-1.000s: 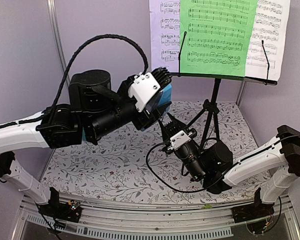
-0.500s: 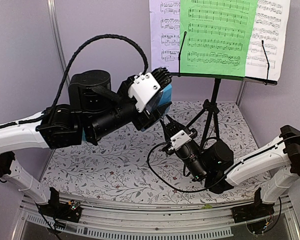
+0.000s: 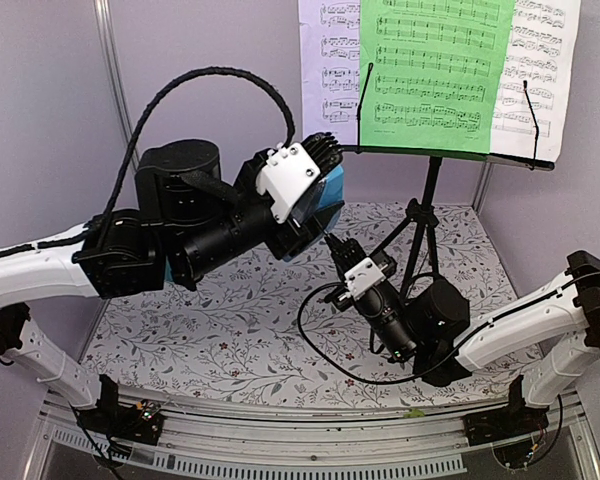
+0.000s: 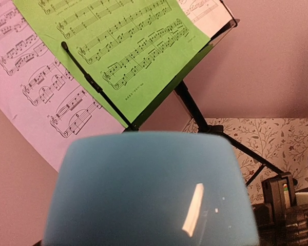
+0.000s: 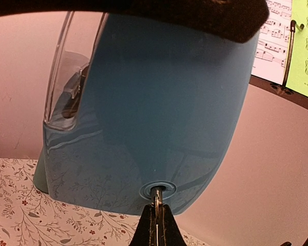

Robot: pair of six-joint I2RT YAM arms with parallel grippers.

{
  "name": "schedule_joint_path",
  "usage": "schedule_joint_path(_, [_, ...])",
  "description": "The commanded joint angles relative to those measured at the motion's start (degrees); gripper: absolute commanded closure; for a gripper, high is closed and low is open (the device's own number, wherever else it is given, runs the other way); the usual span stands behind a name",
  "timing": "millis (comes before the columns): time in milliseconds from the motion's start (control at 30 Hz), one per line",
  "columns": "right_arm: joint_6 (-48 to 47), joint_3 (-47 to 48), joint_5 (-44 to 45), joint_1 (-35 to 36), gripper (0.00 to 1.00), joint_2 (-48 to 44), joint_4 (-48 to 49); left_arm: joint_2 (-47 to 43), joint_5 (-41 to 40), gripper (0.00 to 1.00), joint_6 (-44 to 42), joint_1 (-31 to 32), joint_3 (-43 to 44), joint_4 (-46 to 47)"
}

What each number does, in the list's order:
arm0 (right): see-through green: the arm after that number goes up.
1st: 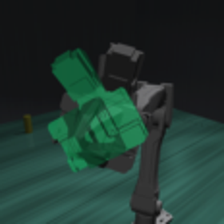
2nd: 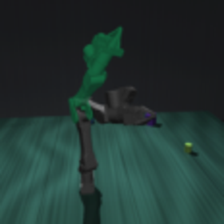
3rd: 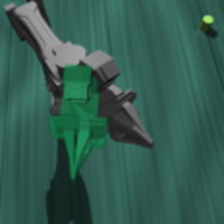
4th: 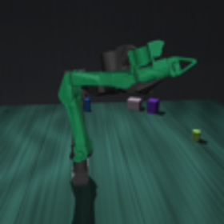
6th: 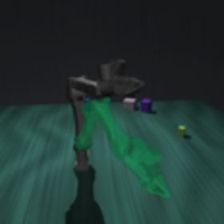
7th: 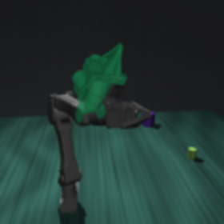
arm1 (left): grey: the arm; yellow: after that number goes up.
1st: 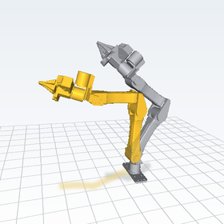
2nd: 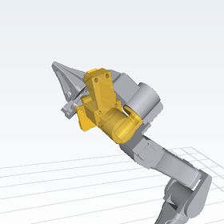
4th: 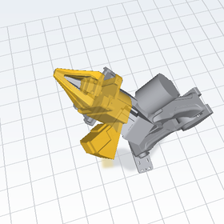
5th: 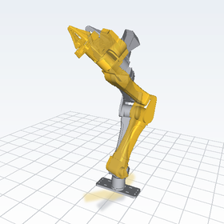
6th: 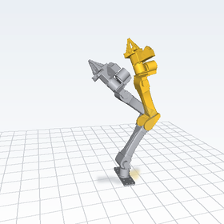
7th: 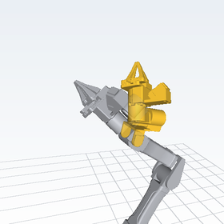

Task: Set up the instrument practice props
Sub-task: Screw the knob on the metronome onto the metronome.

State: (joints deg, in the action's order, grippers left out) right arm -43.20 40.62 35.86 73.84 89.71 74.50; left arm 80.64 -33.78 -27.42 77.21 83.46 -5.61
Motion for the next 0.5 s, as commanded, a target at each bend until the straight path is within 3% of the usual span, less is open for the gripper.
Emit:
schedule_joint_path(0, [2.2, -0.3, 0.4, 0.0, 1.0, -2.0, -2.0, -2.1, -1.1, 1.0, -0.6, 0.8, -0.3, 7.4])
schedule_joint_path(167, [10.2, 1.5, -0.7, 0.1, 1.0, -4.6, -10.5, -3.2, -1.4, 1.0, -0.6, 0.4, -4.3, 11.9])
schedule_joint_path(467, [41.0, 5.3, -5.7, -0.3, 1.0, -10.8, -26.3, -8.2, 1.4, 1.0, -2.7, 0.3, -19.0, 33.0])
